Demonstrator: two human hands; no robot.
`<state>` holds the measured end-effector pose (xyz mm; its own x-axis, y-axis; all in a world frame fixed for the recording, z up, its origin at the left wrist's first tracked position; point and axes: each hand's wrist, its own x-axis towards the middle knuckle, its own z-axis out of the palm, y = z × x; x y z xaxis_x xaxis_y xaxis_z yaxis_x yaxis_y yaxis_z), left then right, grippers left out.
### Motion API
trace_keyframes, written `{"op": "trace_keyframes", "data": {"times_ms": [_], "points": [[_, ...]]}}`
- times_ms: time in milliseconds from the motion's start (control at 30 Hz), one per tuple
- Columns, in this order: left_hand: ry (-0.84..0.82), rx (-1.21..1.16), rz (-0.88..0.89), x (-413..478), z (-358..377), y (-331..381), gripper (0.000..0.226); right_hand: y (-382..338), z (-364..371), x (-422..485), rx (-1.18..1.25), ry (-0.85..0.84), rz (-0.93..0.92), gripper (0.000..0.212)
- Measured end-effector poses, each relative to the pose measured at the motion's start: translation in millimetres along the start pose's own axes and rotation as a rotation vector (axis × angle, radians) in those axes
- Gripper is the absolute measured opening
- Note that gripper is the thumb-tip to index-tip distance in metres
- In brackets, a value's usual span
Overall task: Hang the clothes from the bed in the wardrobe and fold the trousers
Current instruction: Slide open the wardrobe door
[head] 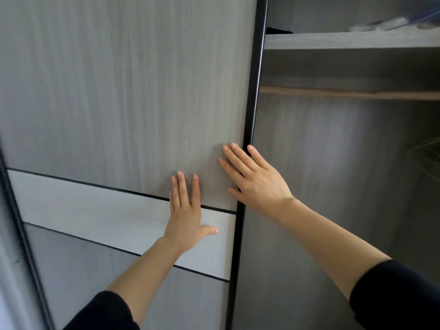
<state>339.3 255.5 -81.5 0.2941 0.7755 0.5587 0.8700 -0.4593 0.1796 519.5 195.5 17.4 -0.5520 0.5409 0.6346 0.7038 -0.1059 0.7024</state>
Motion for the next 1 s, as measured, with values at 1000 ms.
{"op": "trace_keyframes", "data": {"times_ms": [1000], "points": [[0.278, -0.221, 0.469, 17.8, 2.1, 65.6, 0.086, 36.5, 28.6, -49.8, 0.187, -0.218, 0.293, 0.056]]}}
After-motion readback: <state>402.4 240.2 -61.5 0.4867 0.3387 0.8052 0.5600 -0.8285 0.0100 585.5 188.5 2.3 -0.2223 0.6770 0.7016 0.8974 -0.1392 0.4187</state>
